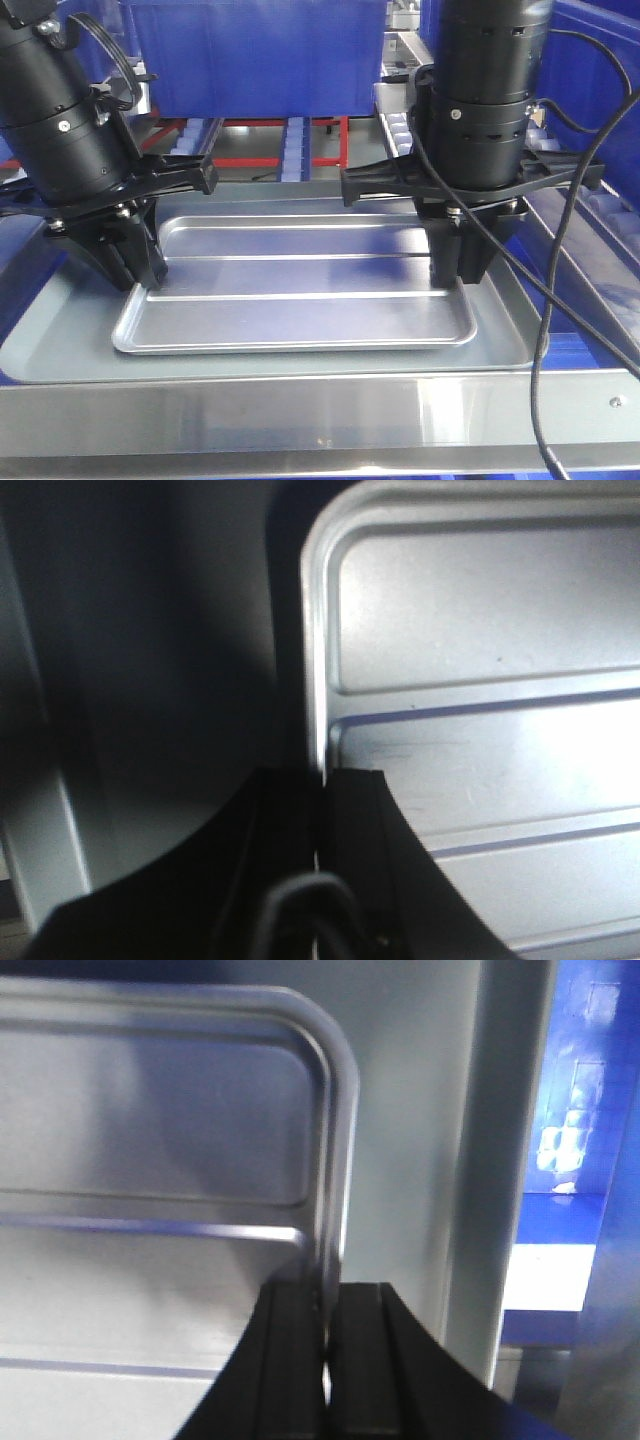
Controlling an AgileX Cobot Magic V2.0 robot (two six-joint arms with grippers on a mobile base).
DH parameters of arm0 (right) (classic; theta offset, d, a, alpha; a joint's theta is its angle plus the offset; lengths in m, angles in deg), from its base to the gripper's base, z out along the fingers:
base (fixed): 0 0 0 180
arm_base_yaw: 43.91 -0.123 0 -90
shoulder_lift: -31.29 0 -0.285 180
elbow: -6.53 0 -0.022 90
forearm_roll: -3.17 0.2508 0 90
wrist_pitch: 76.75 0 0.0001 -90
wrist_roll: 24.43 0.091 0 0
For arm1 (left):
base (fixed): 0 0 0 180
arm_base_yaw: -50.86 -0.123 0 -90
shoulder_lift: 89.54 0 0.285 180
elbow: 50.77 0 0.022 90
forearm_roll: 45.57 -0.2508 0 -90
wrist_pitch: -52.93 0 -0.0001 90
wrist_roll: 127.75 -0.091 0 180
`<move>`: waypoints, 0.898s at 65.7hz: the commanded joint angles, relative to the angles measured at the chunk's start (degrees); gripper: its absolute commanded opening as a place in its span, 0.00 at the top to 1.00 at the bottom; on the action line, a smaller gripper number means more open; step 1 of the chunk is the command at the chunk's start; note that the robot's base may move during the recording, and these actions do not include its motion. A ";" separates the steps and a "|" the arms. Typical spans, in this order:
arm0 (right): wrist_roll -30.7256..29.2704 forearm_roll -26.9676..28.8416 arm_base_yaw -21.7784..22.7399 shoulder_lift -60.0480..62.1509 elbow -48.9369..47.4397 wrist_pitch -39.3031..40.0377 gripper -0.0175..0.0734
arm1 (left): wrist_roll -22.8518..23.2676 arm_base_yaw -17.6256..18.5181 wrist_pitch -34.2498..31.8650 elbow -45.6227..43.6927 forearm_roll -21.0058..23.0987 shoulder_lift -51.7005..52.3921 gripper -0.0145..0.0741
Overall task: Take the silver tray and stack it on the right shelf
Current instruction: 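Lower the silver tray with both grippers onto the grey tray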
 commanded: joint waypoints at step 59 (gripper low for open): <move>-0.79 4.44 -0.85 2.95 -2.77 9.16 0.45 | -1.41 1.21 -0.20 -2.14 6.32 2.61 0.83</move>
